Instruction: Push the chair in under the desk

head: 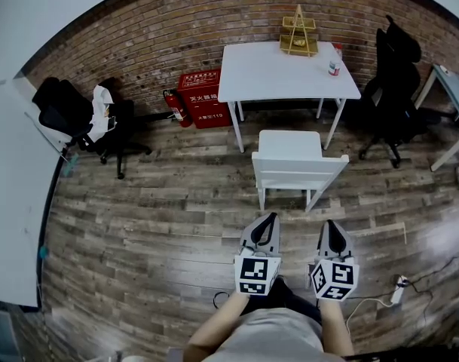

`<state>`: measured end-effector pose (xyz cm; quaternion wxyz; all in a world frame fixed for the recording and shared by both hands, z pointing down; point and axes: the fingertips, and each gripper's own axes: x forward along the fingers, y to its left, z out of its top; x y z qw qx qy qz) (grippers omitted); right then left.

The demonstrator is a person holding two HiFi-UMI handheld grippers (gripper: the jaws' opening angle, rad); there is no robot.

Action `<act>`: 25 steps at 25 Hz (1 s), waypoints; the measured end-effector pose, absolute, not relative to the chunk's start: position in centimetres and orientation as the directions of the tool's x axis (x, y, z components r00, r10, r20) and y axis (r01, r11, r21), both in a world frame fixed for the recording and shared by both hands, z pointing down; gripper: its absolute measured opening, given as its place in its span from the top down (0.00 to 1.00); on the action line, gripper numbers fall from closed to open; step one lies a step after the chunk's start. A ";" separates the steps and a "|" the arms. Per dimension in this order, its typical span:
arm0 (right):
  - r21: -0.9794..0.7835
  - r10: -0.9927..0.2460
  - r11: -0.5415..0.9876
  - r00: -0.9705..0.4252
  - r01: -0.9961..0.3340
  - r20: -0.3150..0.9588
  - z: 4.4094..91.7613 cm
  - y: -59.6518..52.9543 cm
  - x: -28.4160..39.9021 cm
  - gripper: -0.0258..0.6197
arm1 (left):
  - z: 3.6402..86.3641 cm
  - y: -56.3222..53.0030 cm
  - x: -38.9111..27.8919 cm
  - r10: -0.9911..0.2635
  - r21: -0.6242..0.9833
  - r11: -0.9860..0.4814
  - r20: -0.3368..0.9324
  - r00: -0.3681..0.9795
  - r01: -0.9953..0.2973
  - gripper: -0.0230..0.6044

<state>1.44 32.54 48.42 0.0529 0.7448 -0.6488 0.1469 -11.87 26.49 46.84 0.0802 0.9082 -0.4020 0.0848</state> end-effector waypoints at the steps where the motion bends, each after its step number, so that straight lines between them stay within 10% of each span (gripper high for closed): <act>1: -0.107 -0.951 -0.152 0.116 -0.983 0.287 48.4 32.4 1.8 0.93 | 46.8 26.3 -11.6 -0.718 0.077 -0.662 0.219 0.661 -0.745 0.94; 25: -0.142 -0.943 -0.114 0.063 -0.983 0.326 50.9 28.1 6.4 0.93 | 49.0 22.7 -7.7 -0.734 0.061 -0.632 0.270 0.623 -0.772 0.94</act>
